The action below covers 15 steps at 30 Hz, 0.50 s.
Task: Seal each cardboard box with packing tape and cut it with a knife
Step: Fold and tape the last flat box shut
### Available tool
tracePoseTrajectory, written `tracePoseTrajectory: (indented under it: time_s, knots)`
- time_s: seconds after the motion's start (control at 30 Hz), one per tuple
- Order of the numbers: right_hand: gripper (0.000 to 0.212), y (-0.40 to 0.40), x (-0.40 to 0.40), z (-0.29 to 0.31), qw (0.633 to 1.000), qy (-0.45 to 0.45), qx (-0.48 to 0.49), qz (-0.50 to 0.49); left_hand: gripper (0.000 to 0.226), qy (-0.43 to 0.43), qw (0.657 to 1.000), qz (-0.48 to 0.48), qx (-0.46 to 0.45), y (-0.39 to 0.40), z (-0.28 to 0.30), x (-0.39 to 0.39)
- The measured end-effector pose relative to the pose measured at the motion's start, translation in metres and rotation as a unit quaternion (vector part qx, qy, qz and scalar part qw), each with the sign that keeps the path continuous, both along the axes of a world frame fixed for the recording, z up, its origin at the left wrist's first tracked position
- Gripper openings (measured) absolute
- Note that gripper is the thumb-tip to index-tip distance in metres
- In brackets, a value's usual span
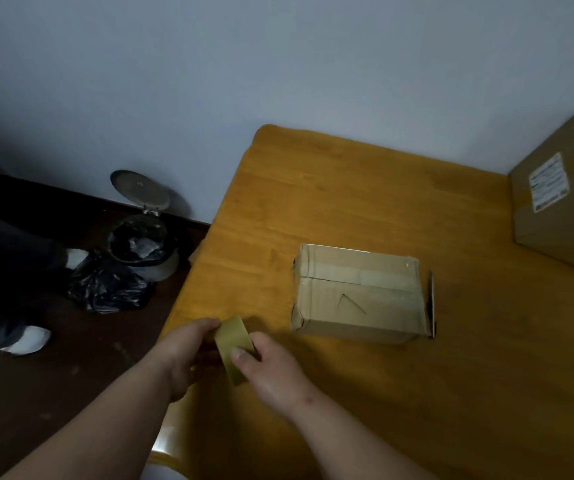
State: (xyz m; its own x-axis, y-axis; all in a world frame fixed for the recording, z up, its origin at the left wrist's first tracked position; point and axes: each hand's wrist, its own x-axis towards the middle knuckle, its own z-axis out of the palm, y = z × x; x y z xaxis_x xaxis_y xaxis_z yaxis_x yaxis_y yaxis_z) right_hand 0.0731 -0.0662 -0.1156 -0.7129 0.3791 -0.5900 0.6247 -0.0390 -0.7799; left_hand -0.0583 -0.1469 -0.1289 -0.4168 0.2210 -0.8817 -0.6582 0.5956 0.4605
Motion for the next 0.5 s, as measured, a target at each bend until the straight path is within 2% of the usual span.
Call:
tracePoseTrajectory:
  time_s: [0.1, 0.27, 0.5]
  knots:
    - [0.017, -0.004, 0.007, -0.002, 1.000, 0.002, -0.025, -0.018, 0.022, -0.028, 0.999, -0.014, 0.012, -0.001, 0.003, -0.001]
    - [0.015, -0.009, 0.011, -0.007, 0.997, 0.007, -0.051, -0.054, 0.018, -0.052, 0.998, -0.015, 0.024, 0.002, 0.003, -0.003]
    - [0.016, -0.013, 0.014, -0.011, 0.993, 0.015, -0.081, -0.090, 0.033, -0.066, 0.997, -0.021, 0.019, 0.007, -0.005, -0.004]
